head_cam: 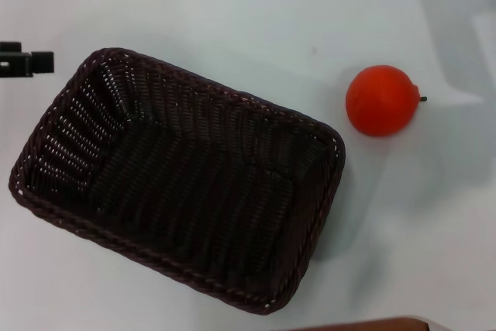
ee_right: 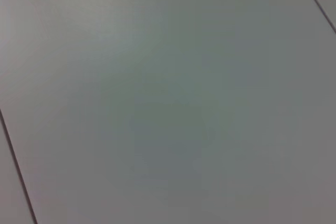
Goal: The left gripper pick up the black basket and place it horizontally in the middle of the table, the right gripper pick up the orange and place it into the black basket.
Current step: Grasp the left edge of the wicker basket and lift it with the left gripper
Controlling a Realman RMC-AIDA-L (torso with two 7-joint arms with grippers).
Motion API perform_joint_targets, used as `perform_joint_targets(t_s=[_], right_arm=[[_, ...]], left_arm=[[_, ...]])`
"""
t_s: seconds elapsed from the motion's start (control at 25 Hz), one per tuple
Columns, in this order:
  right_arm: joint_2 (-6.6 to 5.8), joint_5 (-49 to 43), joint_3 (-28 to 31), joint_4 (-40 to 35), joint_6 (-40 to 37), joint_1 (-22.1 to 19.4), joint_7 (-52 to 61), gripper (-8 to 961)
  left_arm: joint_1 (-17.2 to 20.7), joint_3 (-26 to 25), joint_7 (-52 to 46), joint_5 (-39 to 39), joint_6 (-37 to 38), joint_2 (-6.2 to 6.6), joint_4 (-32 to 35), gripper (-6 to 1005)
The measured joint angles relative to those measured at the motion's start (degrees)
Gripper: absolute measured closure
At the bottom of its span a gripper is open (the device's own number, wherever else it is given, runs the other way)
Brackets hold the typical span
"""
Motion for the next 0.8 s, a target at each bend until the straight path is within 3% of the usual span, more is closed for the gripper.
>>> perform_joint_targets(t_s=[0.36, 0.8], right_arm=[[0.00, 0.0, 0.6, -0.3, 0.0, 0.0, -0.1, 37], [0.00, 0.0, 1.3, -0.2, -0.8, 0.0, -0.3, 37]], left_arm=[[-5.9, 0.5, -6.8, 16.6, -0.8, -3.88, -0.5, 188], [-9.2, 0.8, -7.1, 27.2, -0.8, -7.22, -0.1, 193]])
